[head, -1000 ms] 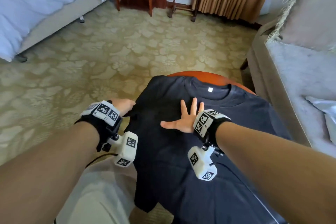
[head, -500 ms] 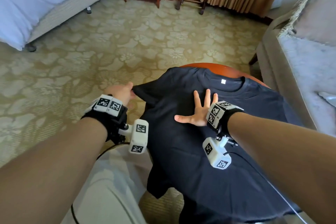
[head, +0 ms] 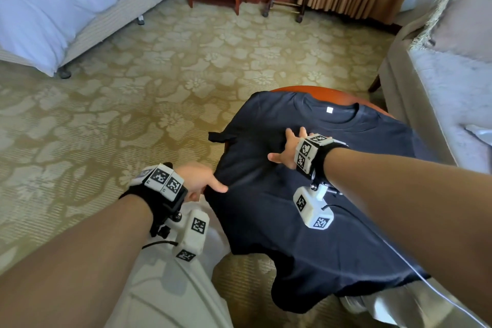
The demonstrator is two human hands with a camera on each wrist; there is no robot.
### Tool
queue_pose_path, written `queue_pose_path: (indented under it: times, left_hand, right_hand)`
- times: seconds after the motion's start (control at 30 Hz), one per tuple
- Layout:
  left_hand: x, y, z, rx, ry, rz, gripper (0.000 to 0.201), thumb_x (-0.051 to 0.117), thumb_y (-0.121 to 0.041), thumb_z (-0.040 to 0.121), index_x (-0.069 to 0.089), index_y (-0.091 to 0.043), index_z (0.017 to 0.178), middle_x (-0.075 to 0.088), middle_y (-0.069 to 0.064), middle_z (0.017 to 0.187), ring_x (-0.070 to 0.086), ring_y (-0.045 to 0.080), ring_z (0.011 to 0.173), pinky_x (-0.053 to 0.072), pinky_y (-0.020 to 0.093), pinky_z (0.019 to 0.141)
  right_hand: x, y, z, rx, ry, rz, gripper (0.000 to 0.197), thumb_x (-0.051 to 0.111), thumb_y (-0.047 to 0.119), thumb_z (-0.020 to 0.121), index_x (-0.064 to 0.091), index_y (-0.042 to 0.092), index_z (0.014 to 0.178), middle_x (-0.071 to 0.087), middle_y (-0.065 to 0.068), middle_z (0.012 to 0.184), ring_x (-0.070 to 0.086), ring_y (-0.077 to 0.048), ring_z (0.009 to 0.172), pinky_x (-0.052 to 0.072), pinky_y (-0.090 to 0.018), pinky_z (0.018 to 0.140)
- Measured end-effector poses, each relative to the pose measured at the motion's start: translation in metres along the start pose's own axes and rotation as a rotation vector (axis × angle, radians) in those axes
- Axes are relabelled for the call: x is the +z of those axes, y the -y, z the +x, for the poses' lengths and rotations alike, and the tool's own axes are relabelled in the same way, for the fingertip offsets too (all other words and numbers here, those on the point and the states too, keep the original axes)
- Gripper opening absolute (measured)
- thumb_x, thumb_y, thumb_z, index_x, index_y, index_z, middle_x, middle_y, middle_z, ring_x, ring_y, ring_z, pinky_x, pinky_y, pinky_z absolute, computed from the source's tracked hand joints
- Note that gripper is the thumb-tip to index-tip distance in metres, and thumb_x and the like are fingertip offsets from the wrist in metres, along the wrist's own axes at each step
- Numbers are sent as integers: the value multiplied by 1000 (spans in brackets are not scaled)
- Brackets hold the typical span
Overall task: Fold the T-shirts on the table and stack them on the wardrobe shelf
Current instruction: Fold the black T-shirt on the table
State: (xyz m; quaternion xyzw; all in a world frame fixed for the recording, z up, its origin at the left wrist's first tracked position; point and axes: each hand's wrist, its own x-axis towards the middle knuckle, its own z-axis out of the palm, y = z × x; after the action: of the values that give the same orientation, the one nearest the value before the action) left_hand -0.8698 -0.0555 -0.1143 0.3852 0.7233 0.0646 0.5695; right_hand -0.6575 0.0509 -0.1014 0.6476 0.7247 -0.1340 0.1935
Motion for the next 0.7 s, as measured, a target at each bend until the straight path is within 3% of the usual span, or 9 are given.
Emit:
queue_pose_path:
  times: [0.03,0.1,0.2,0.27,0.37,0.43,0.5,0.6,0.7]
  left_hand:
    - [-2,-1,-2,2,-79,128,55,81,-40,70,64,4,100,57,8,75,48,20,61,32,26,52]
    - [-3,1,0,-3,-244,227,42,75,-30,83,66,4,106,64,12,92,61,26,83,40,24,57]
    - [2,-1,5,-11,-400,55,50,81,-18,75,62,4,116,65,13,110,61,31,109,49,32,86]
    - [7,-15,5,59,-510,-144,54,81,-15,72,59,0,119,60,13,118,57,34,114,47,36,93]
    - [20,-44,1,207,-678,-146,57,81,-33,56,56,-23,107,53,6,124,54,30,111,47,44,97]
    - [40,-64,-2,307,-680,13,54,81,-36,61,52,-26,106,46,1,125,48,27,115,41,44,101]
    - [64,-84,-6,371,-631,198,56,80,-38,68,51,-26,115,41,0,132,43,26,122,37,44,104]
    - [99,-106,-5,406,-517,379,73,80,-47,66,47,-27,128,37,-1,140,39,25,130,35,47,107]
    - [131,-115,6,359,-355,475,100,79,-57,60,34,-28,144,22,1,155,22,28,143,29,51,113]
  right_hand:
    - [0,-1,-1,3,22,13,103,42,82,77,1,28,154,-3,-10,161,7,-38,146,13,-60,115]
    - [-1,-2,-6,-4,29,52,102,48,79,77,7,27,154,0,-10,161,9,-36,146,16,-55,116]
    - [-5,-13,-11,8,25,174,99,56,70,80,11,23,154,-1,-10,161,7,-35,147,16,-50,118]
    - [-13,-29,-15,60,-3,279,96,58,65,82,12,22,155,-5,-9,162,3,-34,148,13,-49,119]
    - [-30,-63,-33,103,-10,383,88,58,54,87,16,18,155,-1,-10,162,4,-34,148,10,-46,120]
    - [-31,-89,-39,76,4,370,75,59,47,90,29,14,151,16,-10,160,9,-32,147,10,-44,117]
    - [-25,-117,-47,113,95,365,78,62,56,81,38,22,148,19,-9,160,7,-30,148,6,-47,116]
    - [-6,-151,-65,152,184,242,82,53,64,85,21,31,153,-1,-6,162,-11,-32,148,-12,-53,114]
    - [21,-173,-88,236,183,326,109,58,73,76,0,26,155,-16,-9,160,-18,-34,146,-11,-51,115]
